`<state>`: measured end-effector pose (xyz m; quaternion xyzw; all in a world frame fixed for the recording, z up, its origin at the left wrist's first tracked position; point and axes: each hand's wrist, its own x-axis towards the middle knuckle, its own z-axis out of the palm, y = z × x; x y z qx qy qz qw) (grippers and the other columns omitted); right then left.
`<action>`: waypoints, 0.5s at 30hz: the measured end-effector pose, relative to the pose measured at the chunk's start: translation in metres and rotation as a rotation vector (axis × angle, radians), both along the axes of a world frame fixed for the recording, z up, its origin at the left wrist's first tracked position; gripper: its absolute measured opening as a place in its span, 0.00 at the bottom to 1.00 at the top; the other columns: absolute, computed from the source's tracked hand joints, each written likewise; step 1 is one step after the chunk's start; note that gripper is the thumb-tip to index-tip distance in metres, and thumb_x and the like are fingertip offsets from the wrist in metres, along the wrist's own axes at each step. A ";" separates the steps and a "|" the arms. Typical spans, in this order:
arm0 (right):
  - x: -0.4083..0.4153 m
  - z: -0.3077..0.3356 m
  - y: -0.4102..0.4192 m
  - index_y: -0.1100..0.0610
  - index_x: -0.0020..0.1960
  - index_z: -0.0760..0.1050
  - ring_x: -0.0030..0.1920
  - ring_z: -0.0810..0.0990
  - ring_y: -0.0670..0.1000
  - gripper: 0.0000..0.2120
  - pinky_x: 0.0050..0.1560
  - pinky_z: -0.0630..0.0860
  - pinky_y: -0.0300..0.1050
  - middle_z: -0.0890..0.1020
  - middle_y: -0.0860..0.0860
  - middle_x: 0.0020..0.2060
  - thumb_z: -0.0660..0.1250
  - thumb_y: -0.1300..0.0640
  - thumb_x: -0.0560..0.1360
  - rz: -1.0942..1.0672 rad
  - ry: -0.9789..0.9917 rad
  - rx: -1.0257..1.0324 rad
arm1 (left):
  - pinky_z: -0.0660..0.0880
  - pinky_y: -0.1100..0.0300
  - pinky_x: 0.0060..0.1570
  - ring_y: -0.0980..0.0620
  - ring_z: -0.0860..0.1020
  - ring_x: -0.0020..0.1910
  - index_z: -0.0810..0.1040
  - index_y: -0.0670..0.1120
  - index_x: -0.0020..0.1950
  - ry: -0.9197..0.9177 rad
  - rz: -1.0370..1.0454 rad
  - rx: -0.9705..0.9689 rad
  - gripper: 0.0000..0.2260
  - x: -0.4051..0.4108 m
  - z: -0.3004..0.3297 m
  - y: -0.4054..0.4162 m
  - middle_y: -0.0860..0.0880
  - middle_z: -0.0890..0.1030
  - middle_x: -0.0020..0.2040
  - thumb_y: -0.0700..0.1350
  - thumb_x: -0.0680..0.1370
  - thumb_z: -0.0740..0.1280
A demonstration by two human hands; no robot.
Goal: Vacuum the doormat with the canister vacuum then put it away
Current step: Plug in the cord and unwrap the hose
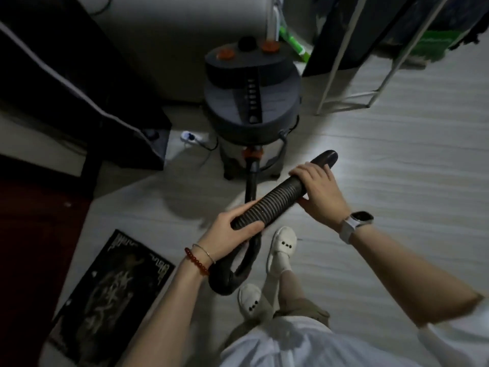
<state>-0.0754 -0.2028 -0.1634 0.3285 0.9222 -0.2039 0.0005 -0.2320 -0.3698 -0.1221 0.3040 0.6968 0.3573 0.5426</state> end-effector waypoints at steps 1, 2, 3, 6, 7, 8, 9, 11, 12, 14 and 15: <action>-0.004 -0.001 -0.012 0.59 0.61 0.72 0.62 0.72 0.62 0.25 0.67 0.63 0.63 0.76 0.58 0.60 0.73 0.57 0.67 0.077 -0.008 -0.003 | 0.73 0.64 0.42 0.60 0.76 0.37 0.73 0.52 0.63 0.055 0.036 -0.037 0.18 -0.001 -0.003 -0.020 0.56 0.79 0.45 0.46 0.74 0.69; -0.007 0.000 -0.024 0.58 0.58 0.73 0.57 0.76 0.61 0.23 0.63 0.68 0.61 0.77 0.58 0.55 0.74 0.55 0.66 0.159 -0.004 -0.014 | 0.73 0.62 0.43 0.56 0.77 0.39 0.75 0.52 0.61 0.126 0.070 -0.084 0.16 -0.002 -0.006 -0.039 0.55 0.79 0.43 0.48 0.74 0.69; -0.008 0.002 -0.035 0.58 0.55 0.74 0.51 0.77 0.60 0.21 0.57 0.73 0.59 0.78 0.57 0.51 0.74 0.53 0.65 0.228 0.003 -0.035 | 0.74 0.60 0.45 0.54 0.78 0.42 0.77 0.51 0.58 0.192 0.095 -0.131 0.13 -0.003 -0.010 -0.056 0.55 0.79 0.43 0.49 0.74 0.69; -0.013 0.011 -0.072 0.56 0.52 0.75 0.41 0.78 0.56 0.19 0.43 0.77 0.53 0.77 0.55 0.45 0.74 0.49 0.65 0.335 0.038 -0.066 | 0.74 0.58 0.49 0.50 0.79 0.49 0.79 0.48 0.53 0.333 0.178 -0.220 0.13 -0.007 -0.022 -0.108 0.50 0.81 0.46 0.52 0.73 0.70; -0.015 0.014 -0.088 0.56 0.53 0.75 0.40 0.78 0.56 0.20 0.41 0.77 0.52 0.77 0.55 0.45 0.74 0.49 0.65 0.325 0.046 -0.067 | 0.74 0.57 0.52 0.49 0.78 0.51 0.79 0.47 0.54 0.359 0.247 -0.202 0.15 -0.007 -0.025 -0.123 0.49 0.80 0.48 0.55 0.72 0.69; -0.016 0.015 -0.103 0.56 0.53 0.75 0.39 0.79 0.55 0.20 0.40 0.78 0.52 0.77 0.54 0.45 0.73 0.48 0.65 0.288 0.059 -0.072 | 0.74 0.55 0.56 0.48 0.77 0.54 0.79 0.46 0.55 0.379 0.343 -0.181 0.19 -0.007 -0.026 -0.133 0.48 0.79 0.52 0.58 0.71 0.68; -0.017 0.015 -0.118 0.56 0.54 0.75 0.40 0.79 0.55 0.20 0.39 0.78 0.52 0.77 0.53 0.46 0.73 0.48 0.66 0.236 0.080 -0.087 | 0.71 0.55 0.61 0.47 0.74 0.59 0.77 0.46 0.59 0.386 0.456 -0.171 0.24 -0.007 -0.027 -0.139 0.47 0.76 0.57 0.60 0.70 0.67; -0.022 0.016 -0.151 0.56 0.54 0.74 0.42 0.80 0.54 0.20 0.41 0.78 0.53 0.79 0.53 0.46 0.72 0.49 0.67 0.125 0.129 -0.186 | 0.63 0.56 0.68 0.46 0.63 0.70 0.66 0.43 0.71 0.376 0.712 -0.226 0.30 -0.004 -0.026 -0.146 0.45 0.63 0.70 0.58 0.74 0.65; -0.026 0.018 -0.167 0.57 0.54 0.74 0.44 0.80 0.53 0.19 0.42 0.78 0.53 0.80 0.53 0.46 0.72 0.49 0.68 0.074 0.169 -0.260 | 0.59 0.54 0.71 0.45 0.57 0.74 0.57 0.44 0.75 0.330 0.831 -0.282 0.33 -0.002 -0.022 -0.146 0.45 0.55 0.75 0.57 0.76 0.64; -0.033 0.022 -0.189 0.57 0.54 0.74 0.44 0.79 0.50 0.19 0.44 0.77 0.47 0.80 0.51 0.45 0.73 0.50 0.68 0.005 0.244 -0.404 | 0.62 0.50 0.70 0.45 0.61 0.72 0.53 0.45 0.76 0.014 1.104 -0.252 0.38 -0.006 -0.022 -0.145 0.44 0.59 0.74 0.60 0.74 0.65; -0.036 0.023 -0.199 0.57 0.55 0.73 0.45 0.77 0.47 0.20 0.45 0.75 0.43 0.79 0.48 0.46 0.73 0.50 0.68 0.001 0.263 -0.451 | 0.72 0.52 0.62 0.47 0.71 0.64 0.61 0.43 0.72 -0.217 1.259 -0.133 0.34 -0.011 -0.021 -0.144 0.45 0.69 0.67 0.60 0.73 0.66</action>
